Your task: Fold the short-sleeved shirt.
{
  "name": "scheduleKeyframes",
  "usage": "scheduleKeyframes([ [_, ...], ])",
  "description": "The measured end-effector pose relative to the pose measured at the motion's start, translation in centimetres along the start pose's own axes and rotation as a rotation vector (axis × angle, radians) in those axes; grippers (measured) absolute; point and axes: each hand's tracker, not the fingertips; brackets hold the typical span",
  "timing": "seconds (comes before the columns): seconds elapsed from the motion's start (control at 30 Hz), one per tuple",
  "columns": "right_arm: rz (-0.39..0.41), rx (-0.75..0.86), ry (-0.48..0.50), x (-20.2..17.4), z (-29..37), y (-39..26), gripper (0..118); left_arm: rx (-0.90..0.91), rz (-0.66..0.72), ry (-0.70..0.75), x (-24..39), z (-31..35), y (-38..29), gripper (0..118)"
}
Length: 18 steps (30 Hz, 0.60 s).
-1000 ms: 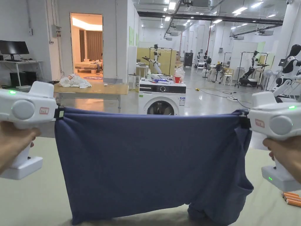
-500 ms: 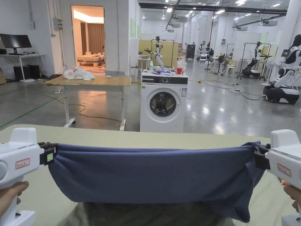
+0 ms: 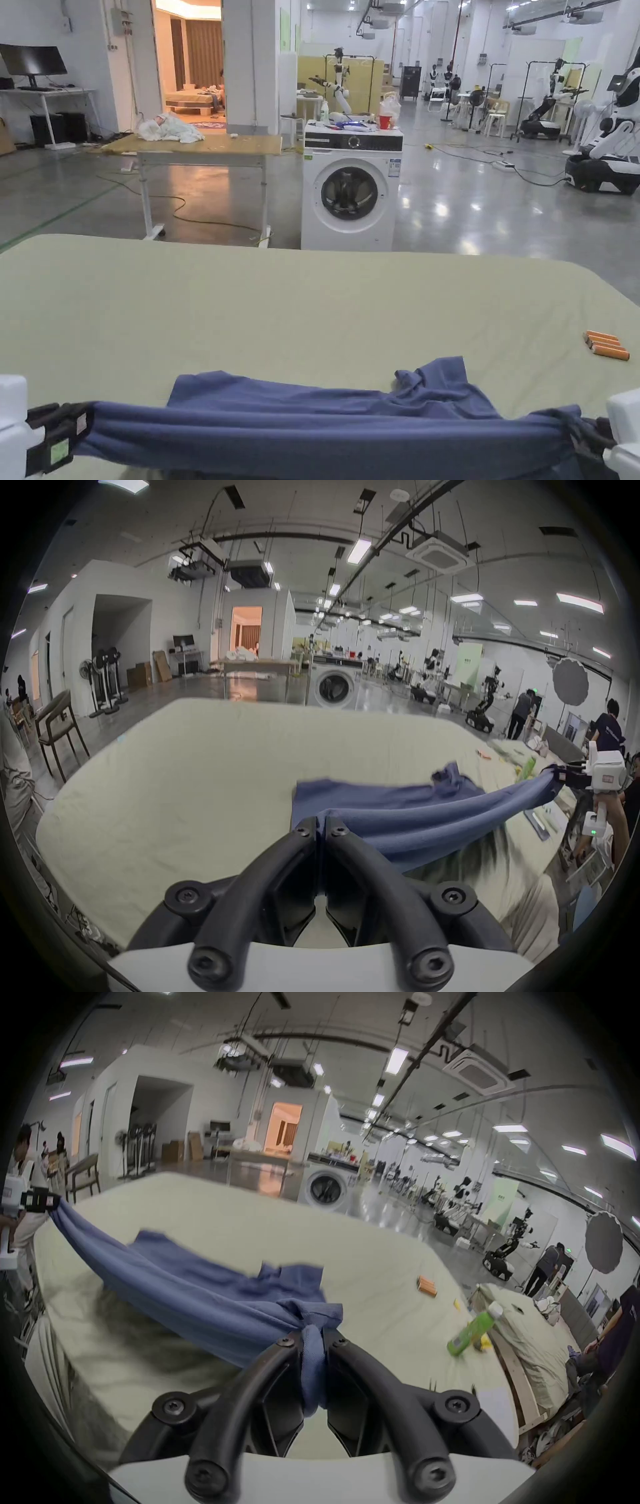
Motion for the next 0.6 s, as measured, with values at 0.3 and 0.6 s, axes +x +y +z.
scheduleKeyframes([
  [0.3, 0.033, -0.212, 0.086, -3.4, -1.8, -7.9, 9, -0.241, 0.036, 0.016, 0.0, -1.1, -9.6, 0],
  [0.6, -0.068, -0.387, 0.077, -5.2, -2.8, -11.3, 21, -0.349, 0.043, 0.053, 0.3, -3.0, -12.6, 3],
])
